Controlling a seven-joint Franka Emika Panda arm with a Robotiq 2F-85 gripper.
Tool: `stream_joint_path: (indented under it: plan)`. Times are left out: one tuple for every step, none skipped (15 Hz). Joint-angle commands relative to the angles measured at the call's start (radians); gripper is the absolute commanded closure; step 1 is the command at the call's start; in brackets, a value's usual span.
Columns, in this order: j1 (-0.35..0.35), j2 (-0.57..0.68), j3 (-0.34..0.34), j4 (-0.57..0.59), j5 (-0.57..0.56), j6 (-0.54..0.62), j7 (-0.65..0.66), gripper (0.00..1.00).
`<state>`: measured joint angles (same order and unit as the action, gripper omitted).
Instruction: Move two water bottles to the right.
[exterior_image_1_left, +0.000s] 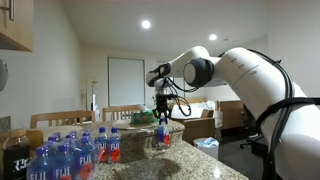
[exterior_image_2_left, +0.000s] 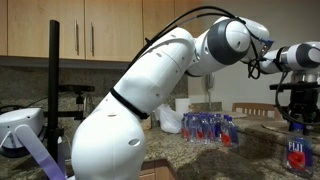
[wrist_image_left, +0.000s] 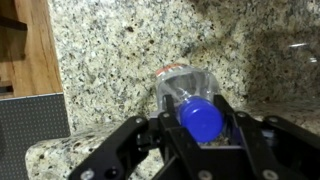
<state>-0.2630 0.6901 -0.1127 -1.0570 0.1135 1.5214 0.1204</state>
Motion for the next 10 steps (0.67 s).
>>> stream_joint_path:
  plan:
    - [-0.018, 0.006, 0.01, 0.036, 0.03, -0.039, -0.009, 0.82]
    - [-0.015, 0.004, 0.01, 0.034, 0.028, -0.036, -0.01, 0.82]
    - [-0.014, 0.004, 0.011, 0.034, 0.027, -0.035, -0.01, 0.82]
    - [-0.008, -0.001, 0.011, 0.026, 0.023, -0.024, -0.006, 0.82]
    - [-0.007, -0.002, 0.012, 0.024, 0.023, -0.02, -0.004, 0.82]
    - [-0.003, -0.005, 0.013, 0.016, 0.022, -0.014, -0.002, 0.82]
    - [-0.001, -0.006, 0.014, 0.013, 0.021, -0.013, -0.003, 0.82]
    - [0.002, -0.011, 0.016, 0.005, 0.02, -0.009, -0.002, 0.82]
    - [0.003, -0.013, 0.02, 0.002, 0.019, -0.008, -0.005, 0.82]
    - [0.006, -0.02, 0.024, -0.007, 0.019, -0.006, -0.008, 0.82]
